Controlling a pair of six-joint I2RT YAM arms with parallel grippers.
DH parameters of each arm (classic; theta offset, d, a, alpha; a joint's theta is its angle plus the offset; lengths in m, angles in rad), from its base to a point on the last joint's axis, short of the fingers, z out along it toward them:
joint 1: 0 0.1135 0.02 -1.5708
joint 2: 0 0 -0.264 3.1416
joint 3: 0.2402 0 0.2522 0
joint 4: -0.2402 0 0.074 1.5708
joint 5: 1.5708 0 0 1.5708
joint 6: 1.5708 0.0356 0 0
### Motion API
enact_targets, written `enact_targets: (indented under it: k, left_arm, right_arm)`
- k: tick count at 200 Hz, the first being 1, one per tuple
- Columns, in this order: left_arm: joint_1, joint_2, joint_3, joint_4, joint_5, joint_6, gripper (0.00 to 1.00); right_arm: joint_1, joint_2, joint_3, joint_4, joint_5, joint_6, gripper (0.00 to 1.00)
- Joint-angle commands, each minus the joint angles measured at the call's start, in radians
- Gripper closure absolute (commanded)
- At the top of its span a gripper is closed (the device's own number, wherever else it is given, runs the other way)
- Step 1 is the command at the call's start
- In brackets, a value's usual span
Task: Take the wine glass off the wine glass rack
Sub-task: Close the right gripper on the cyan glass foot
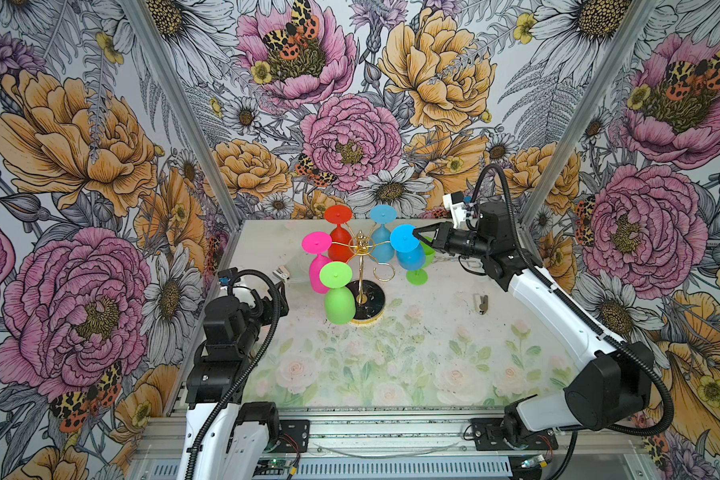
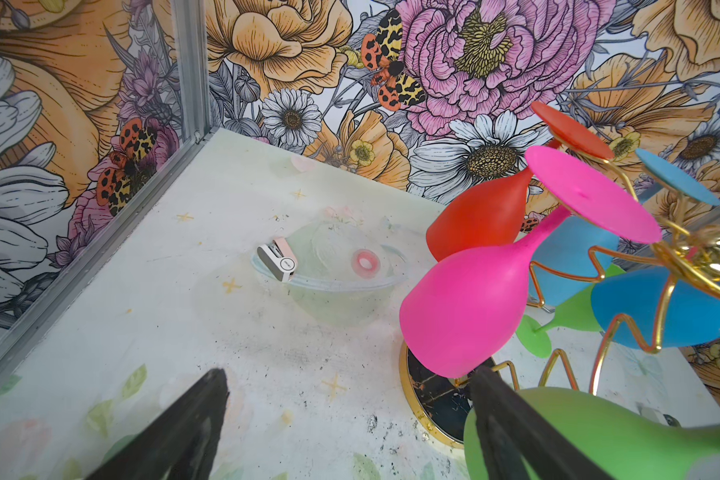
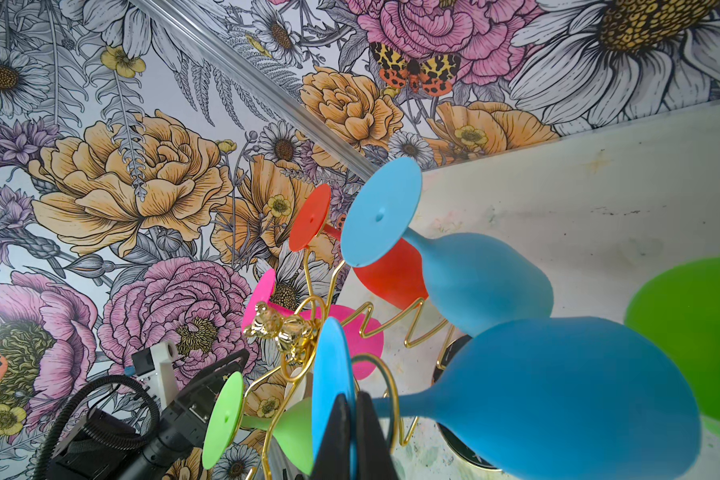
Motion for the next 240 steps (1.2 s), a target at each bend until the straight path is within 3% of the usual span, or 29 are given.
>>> enact_targets:
  k: [1,149,240]
  left_arm:
    - [0.011,0.001,-0.015,0.026,0.024,-0.013,0.07]
    - [0.013,-0.007,-0.019,0.028,0.022,-0.014,0.08]
    - [0.017,-0.005,-0.019,0.030,0.026,-0.014,0.07]
  right_arm:
    - [0.011,-0.021,-0.011,-0.007,-0.006,-0.001,0.97]
    - [0.033,0.008,0.024,0.068,-0.028,0.065,1.00]
    - [0.034,0.039,0.003,0.209,-0.064,0.167,1.00]
